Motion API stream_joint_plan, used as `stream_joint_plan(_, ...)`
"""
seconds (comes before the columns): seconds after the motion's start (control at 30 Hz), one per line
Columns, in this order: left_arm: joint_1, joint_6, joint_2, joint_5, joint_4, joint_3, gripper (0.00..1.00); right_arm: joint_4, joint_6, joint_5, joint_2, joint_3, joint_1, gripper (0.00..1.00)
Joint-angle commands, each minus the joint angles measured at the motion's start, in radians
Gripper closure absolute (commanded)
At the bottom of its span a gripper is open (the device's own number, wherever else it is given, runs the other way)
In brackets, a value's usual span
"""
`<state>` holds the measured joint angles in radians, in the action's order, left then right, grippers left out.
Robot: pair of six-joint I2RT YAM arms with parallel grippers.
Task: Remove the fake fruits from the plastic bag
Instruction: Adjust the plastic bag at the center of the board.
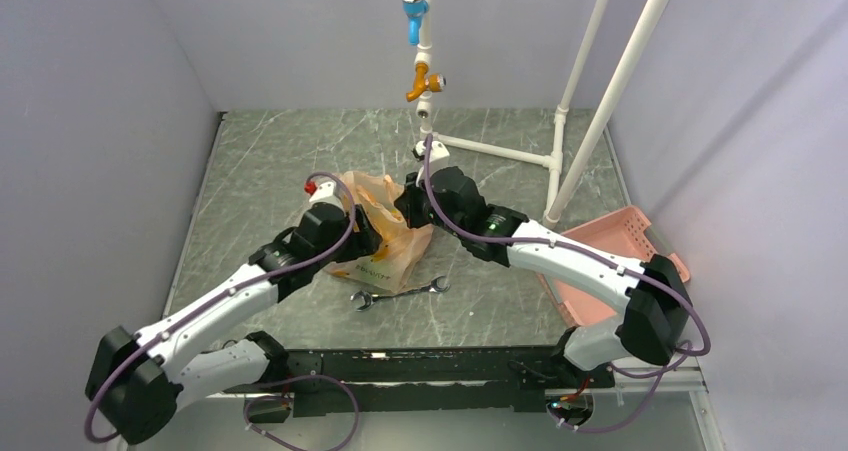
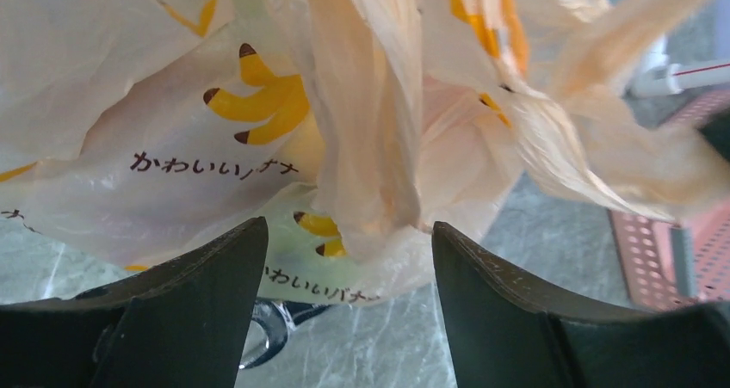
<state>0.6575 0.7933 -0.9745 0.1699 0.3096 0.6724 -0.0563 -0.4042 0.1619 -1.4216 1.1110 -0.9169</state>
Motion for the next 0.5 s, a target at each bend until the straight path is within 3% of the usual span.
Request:
stream_joint_plan(0.0, 0.006, -0.019, -0.083, 0.072, -0.079, 0.089, 0.25, 0.052, -0.024, -0.023, 0.055, -0.02, 0.004, 1.0)
stream_joint_plan(0.1, 0.007, -0.03, -0.111, 0.078, -0.092, 0.113, 0.3, 0.052, -0.023, -0.025, 0.07, -0.041, 0.003, 1.0)
stream_joint_plan(0.23, 0.004, -0.105, -0.119, 0.074, -0.098, 0.161, 0.52, 0.052, -0.006, -0.016, 0.077, -0.058, 0.003, 1.0)
stream_joint_plan(0.27, 0.006, -0.119, -0.116, 0.079, -0.081, 0.179, 0.61, 0.052, -0.002, -0.012, 0.08, -0.059, 0.003, 1.0)
stream_joint_plan(0.3, 0.004, -0.131, -0.113, 0.089, -0.06, 0.198, 0.82, 0.05, 0.002, -0.01, 0.083, -0.059, 0.003, 1.0)
stream_joint_plan(0.33, 0.001, -0.138, -0.11, 0.106, -0.031, 0.217, 0.94, 0.048, 0.008, -0.005, 0.086, -0.057, 0.004, 1.0)
stream_joint_plan(0.47, -0.046, -0.208, -0.095, 0.1, 0.059, 0.31, 1.0, 0.028, 0.032, 0.022, 0.085, -0.012, 0.012, 1.0)
